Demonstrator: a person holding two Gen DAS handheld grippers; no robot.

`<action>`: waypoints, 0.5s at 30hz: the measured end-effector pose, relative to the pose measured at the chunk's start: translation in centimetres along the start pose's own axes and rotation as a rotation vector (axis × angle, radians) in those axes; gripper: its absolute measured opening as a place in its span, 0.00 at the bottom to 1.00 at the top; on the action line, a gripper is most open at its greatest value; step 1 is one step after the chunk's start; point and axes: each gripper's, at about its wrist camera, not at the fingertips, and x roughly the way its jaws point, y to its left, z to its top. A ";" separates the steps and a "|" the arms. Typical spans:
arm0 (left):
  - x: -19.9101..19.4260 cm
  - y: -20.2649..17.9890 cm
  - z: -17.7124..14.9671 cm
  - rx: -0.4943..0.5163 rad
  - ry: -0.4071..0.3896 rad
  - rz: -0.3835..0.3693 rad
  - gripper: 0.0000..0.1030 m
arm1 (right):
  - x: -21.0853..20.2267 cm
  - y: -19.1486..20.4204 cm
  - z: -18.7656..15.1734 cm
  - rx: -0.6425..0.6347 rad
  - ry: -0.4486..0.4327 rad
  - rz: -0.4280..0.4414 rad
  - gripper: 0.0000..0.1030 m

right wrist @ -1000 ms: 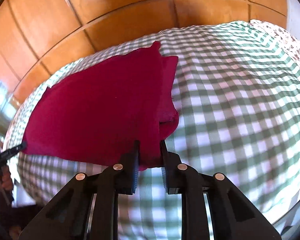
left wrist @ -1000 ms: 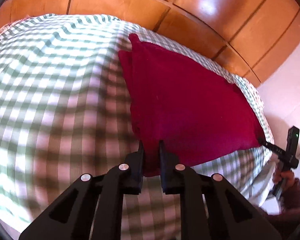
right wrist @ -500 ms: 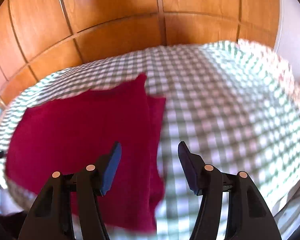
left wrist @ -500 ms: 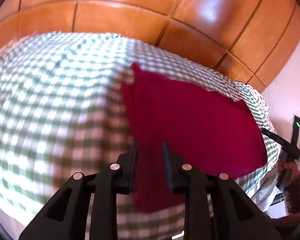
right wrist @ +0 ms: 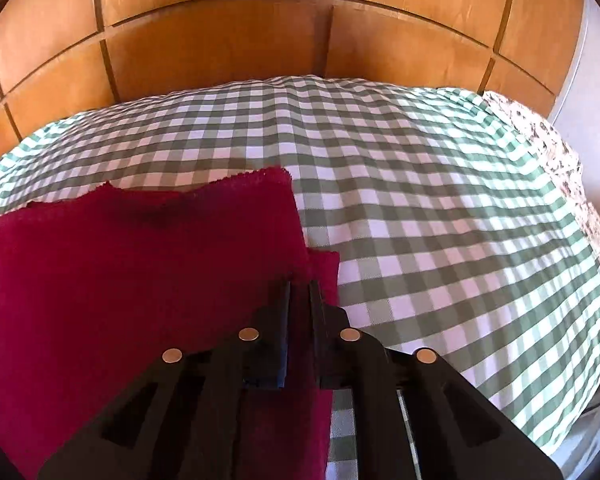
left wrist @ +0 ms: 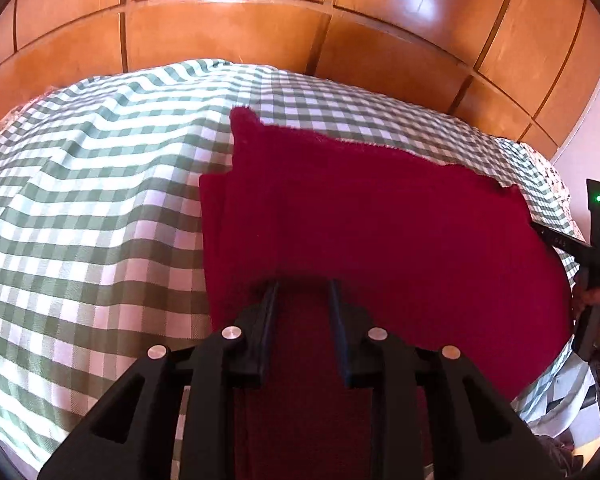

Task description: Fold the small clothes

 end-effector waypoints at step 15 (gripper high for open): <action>-0.5 -0.8 0.3 0.045 -0.044 0.010 0.29 | 2.0 10.6 3.1 -0.254 -0.002 0.176 0.01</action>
